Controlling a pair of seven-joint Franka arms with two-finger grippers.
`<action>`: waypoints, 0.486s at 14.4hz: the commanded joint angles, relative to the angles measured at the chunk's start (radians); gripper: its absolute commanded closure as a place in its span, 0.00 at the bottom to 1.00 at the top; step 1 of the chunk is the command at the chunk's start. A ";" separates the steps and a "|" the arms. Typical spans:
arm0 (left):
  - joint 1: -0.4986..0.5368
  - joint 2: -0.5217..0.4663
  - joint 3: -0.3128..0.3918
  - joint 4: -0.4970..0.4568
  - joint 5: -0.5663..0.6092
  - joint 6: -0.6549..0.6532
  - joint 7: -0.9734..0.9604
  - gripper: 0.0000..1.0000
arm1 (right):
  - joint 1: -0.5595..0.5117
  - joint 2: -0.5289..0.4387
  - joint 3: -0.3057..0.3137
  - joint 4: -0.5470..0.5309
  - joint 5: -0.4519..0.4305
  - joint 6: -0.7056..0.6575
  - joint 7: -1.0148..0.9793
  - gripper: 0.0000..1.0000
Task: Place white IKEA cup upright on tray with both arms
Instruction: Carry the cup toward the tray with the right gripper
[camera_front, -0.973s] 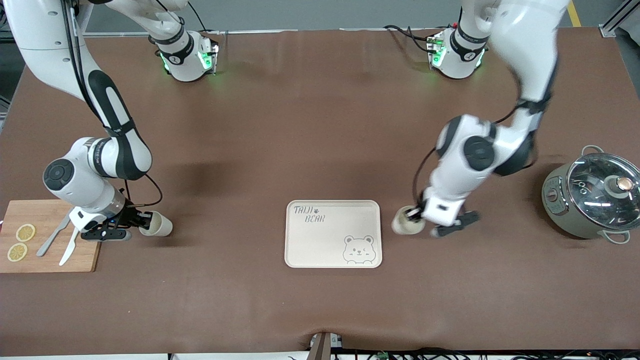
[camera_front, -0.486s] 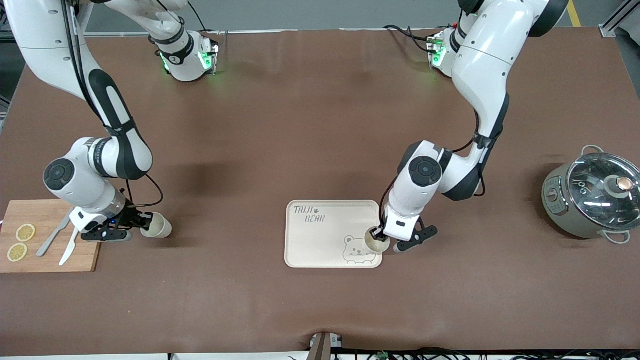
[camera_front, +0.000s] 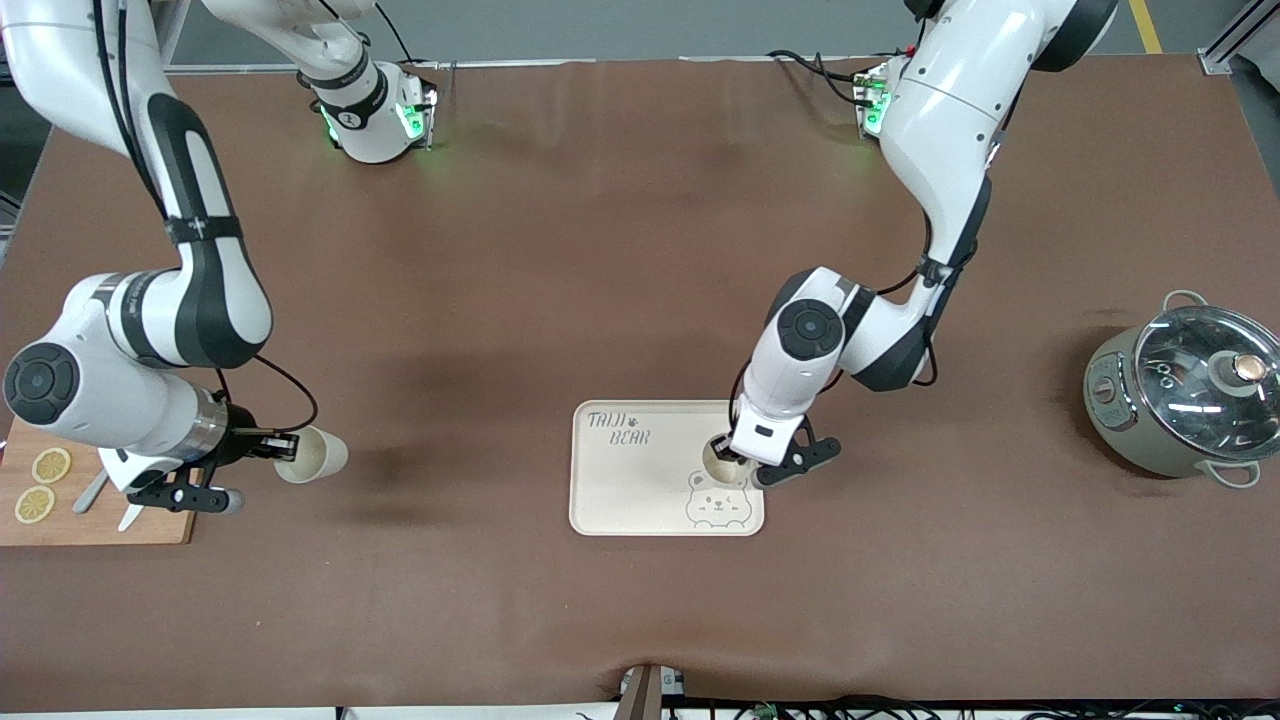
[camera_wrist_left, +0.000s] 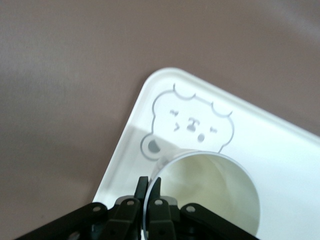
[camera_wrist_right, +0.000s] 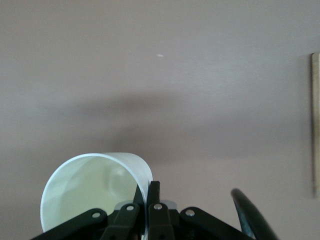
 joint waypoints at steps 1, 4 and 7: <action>-0.014 -0.006 0.011 0.007 0.066 -0.064 -0.026 1.00 | 0.095 0.016 -0.008 0.035 0.096 -0.015 0.193 1.00; -0.031 -0.005 0.012 0.007 0.069 -0.110 -0.026 1.00 | 0.193 0.067 -0.009 0.118 0.155 -0.008 0.380 1.00; -0.033 -0.003 0.010 0.009 0.069 -0.115 -0.026 1.00 | 0.297 0.156 -0.012 0.243 0.146 -0.005 0.575 1.00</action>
